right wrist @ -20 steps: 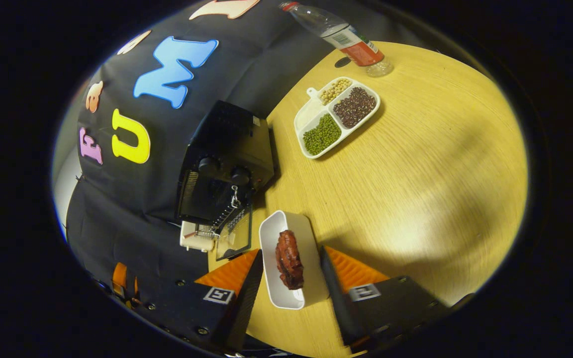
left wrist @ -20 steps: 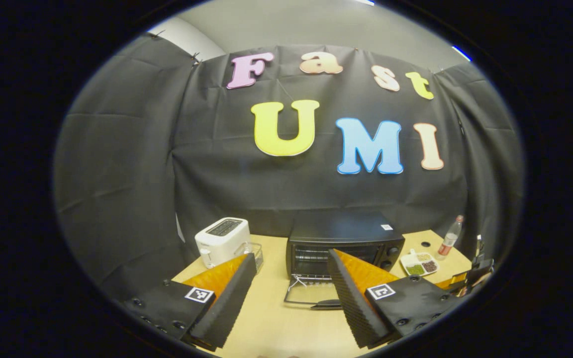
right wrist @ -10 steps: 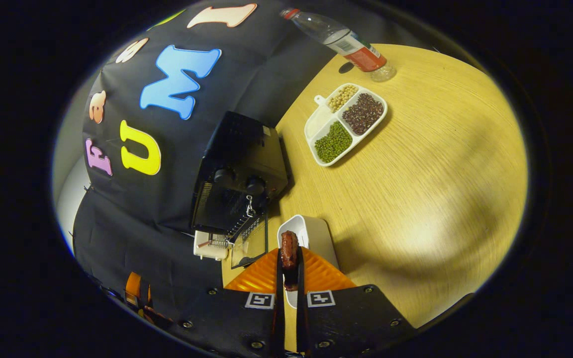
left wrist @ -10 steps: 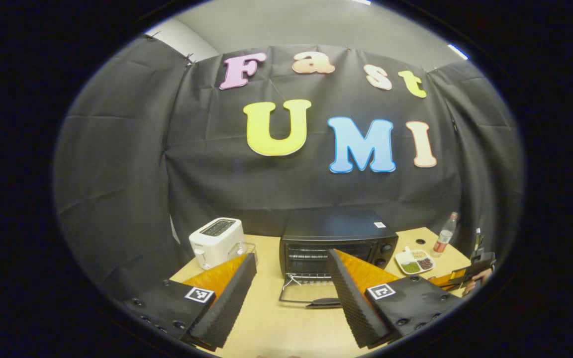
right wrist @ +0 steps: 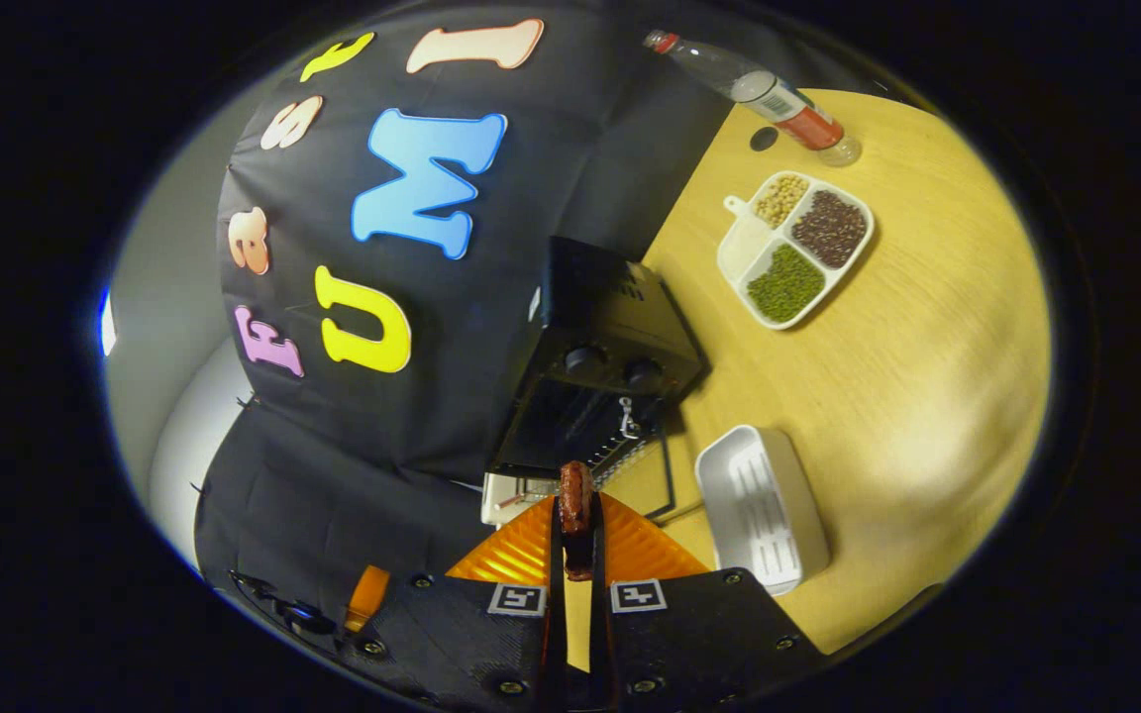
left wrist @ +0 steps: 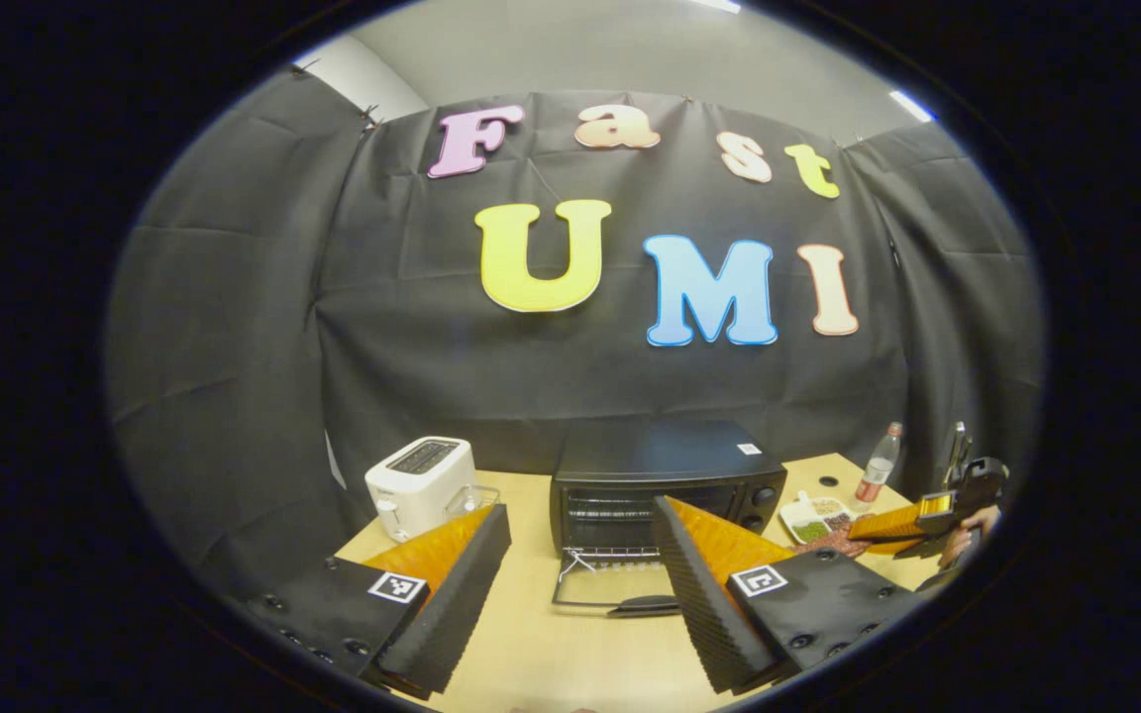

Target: Open the electric oven with the left hand, put the food in, and close the electric oven.

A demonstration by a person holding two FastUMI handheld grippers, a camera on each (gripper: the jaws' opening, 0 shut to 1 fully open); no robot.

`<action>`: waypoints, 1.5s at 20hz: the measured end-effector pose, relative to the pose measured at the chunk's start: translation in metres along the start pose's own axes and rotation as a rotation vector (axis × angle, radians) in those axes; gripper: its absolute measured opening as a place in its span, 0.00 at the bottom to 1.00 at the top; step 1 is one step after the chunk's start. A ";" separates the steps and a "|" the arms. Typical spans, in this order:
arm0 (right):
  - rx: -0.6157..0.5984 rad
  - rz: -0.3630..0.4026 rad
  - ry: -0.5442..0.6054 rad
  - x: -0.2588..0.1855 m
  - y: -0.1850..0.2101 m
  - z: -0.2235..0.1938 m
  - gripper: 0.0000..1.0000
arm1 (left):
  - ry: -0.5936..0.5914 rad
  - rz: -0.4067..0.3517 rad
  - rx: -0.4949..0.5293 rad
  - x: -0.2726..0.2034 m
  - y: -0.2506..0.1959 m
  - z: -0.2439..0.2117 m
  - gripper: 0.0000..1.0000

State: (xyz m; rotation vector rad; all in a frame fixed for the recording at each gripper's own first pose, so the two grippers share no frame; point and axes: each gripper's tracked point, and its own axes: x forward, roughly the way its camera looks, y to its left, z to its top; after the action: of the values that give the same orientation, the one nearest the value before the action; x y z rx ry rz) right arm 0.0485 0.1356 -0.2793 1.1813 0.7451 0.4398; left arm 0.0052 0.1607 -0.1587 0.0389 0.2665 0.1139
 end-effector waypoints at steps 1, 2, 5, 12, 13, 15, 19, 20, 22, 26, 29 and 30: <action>0.006 0.025 -0.002 0.005 0.010 -0.002 0.10 | -0.001 0.008 0.010 0.001 0.006 0.002 0.91; 0.011 0.052 -0.005 0.013 0.021 -0.003 0.09 | -0.008 0.004 0.017 0.003 0.009 0.003 0.91; 0.012 0.081 -0.006 0.037 0.039 -0.008 0.09 | -0.023 -0.034 0.012 0.005 0.011 0.009 0.96; 0.058 0.052 -0.067 0.101 0.037 -0.012 0.10 | -0.116 -0.099 0.029 0.004 0.028 0.051 0.96; 0.070 0.042 -0.076 0.111 0.033 -0.013 0.09 | -0.138 -0.103 0.040 0.003 0.032 0.059 0.96; 0.104 0.033 -0.092 0.128 0.025 -0.014 0.09 | -0.152 -0.108 0.045 0.004 0.038 0.067 0.96; 0.155 -0.010 -0.131 0.166 0.008 -0.013 0.09 | -0.152 -0.095 0.036 0.009 0.055 0.074 0.92; 0.165 -0.023 -0.145 0.176 0.004 -0.012 0.09 | -0.150 -0.090 0.038 0.009 0.060 0.073 0.94; 0.199 -0.034 -0.165 0.195 0.000 -0.008 0.09 | -0.132 -0.070 0.050 0.010 0.072 0.068 1.00; 0.249 -0.099 -0.256 0.231 -0.018 0.007 0.10 | -0.082 -0.036 0.049 0.014 0.092 0.054 1.00; 0.250 -0.138 -0.317 0.251 -0.028 0.016 0.10 | -0.061 -0.020 0.048 0.021 0.100 0.050 0.99; 0.247 -0.139 -0.327 0.255 -0.027 0.019 0.10 | -0.053 -0.023 0.044 0.024 0.100 0.047 0.98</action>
State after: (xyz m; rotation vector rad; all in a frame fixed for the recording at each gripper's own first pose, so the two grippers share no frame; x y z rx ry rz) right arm 0.2362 0.2837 -0.3752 1.3807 0.6023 0.0347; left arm 0.0303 0.2622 -0.1141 0.0820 0.2164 0.0839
